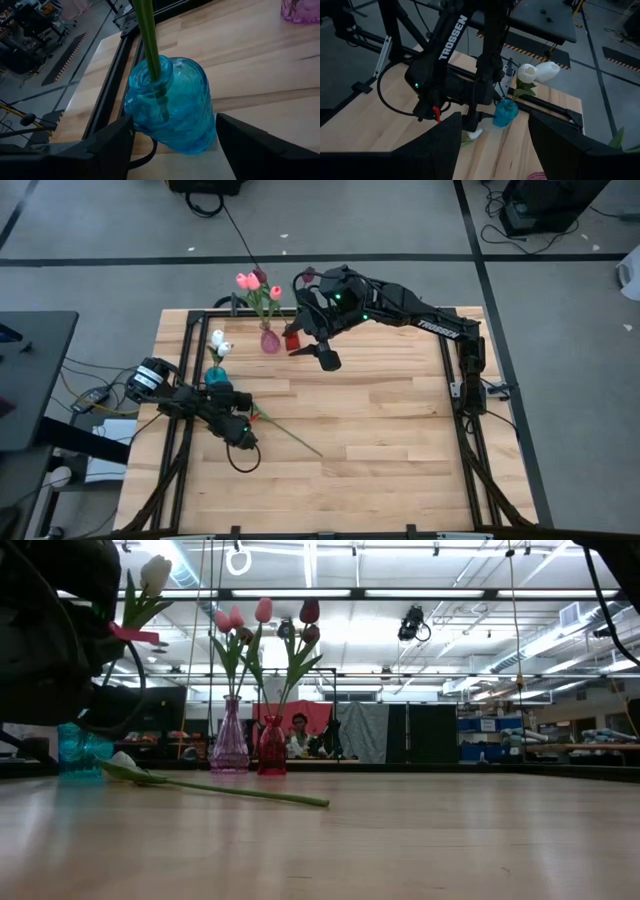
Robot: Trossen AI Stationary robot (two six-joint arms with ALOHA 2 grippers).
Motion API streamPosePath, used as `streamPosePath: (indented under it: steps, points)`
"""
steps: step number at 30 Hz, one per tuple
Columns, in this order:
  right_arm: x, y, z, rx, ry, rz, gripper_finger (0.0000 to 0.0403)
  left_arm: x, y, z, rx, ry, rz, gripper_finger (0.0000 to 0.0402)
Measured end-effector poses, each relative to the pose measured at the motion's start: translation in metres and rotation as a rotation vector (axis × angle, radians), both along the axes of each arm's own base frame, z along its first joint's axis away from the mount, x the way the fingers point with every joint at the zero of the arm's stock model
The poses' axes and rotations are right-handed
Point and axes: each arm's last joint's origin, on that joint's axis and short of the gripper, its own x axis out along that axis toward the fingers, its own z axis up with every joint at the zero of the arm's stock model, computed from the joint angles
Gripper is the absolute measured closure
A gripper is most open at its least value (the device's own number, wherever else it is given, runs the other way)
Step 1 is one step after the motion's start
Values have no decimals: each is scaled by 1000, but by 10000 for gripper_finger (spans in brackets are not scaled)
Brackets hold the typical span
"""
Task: Sort flowers into vase by color
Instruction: Move the blue vase from top left to top center of the table
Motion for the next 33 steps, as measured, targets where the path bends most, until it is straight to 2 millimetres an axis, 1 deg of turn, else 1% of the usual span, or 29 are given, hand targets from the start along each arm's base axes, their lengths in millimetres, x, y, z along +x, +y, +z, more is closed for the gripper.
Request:
streamPosePath:
  steps: [13,29,33]
  points:
    - [-1,0,-1,2,15,-1,163,6,3,-4,12,-77,-37,145]
    - [0,1,-2,3,18,2,163,13,3,-7,53,-176,-110,147]
    - [-1,1,-2,4,22,2,163,15,2,-6,34,-157,-119,147]
